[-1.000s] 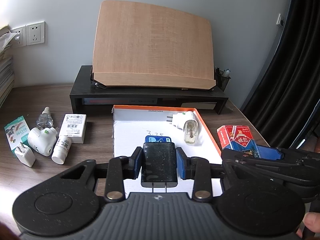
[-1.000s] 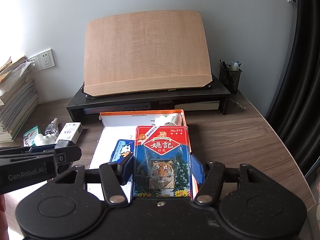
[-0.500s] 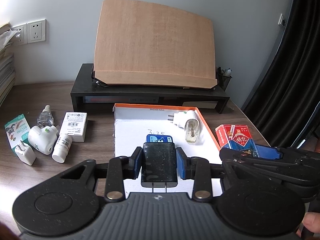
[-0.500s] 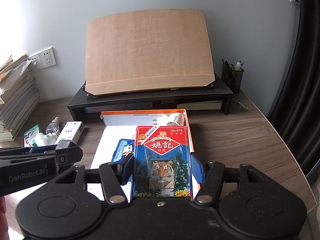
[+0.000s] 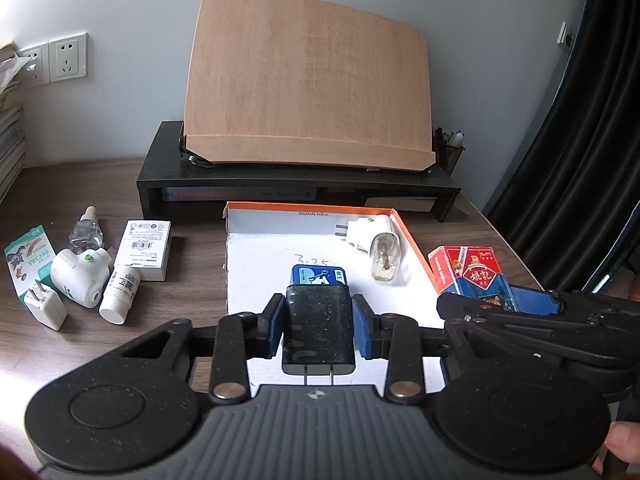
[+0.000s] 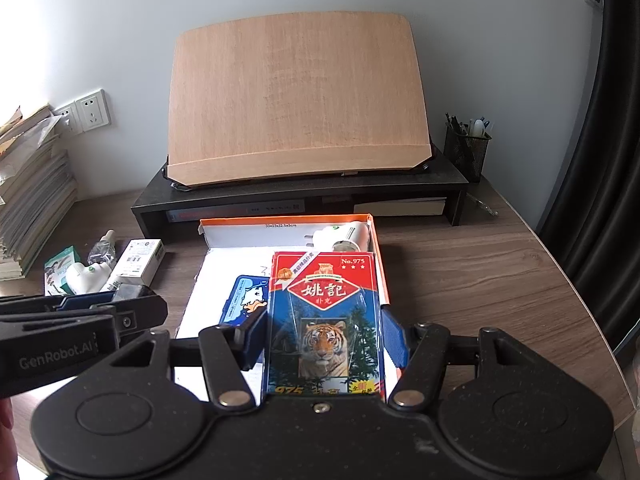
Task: Organize rigid objects
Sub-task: 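Carry the black charger and tiger card pack over the white box, then open both grippers to drop the charger and card pack into the box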
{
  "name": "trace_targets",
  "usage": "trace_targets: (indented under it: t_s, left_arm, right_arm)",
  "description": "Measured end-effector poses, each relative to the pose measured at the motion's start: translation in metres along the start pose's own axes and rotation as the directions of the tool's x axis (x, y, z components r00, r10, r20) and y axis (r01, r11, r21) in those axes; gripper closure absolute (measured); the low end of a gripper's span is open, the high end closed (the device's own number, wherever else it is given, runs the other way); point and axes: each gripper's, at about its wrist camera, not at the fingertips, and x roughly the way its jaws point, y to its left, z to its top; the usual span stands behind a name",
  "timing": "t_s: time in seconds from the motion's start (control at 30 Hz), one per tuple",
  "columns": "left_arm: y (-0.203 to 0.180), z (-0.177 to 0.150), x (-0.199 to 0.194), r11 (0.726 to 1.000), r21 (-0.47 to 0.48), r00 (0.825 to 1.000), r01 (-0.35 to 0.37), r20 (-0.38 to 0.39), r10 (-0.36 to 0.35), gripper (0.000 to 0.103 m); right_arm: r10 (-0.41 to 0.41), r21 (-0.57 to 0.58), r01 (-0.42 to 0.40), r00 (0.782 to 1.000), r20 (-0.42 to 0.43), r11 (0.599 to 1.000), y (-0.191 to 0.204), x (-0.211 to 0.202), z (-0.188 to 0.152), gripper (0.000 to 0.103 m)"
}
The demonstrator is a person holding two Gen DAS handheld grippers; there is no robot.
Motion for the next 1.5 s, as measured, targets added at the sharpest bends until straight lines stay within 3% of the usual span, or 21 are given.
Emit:
trace_targets:
  t_s: [1.43, 1.5]
  left_arm:
    - [-0.0062, -0.0087, 0.0029, 1.0, -0.006, 1.0, -0.022, -0.021, 0.022, 0.067]
    - [-0.0067, -0.0089, 0.003, 1.0, -0.006, 1.0, -0.021, -0.02, 0.021, 0.073]
  right_arm:
    - [0.026, -0.017, -0.026, 0.999, -0.027, 1.0, -0.0062, 0.0078, -0.0048, 0.032]
    - [0.026, -0.016, -0.027, 0.999, -0.027, 1.0, -0.0062, 0.0078, -0.0047, 0.032]
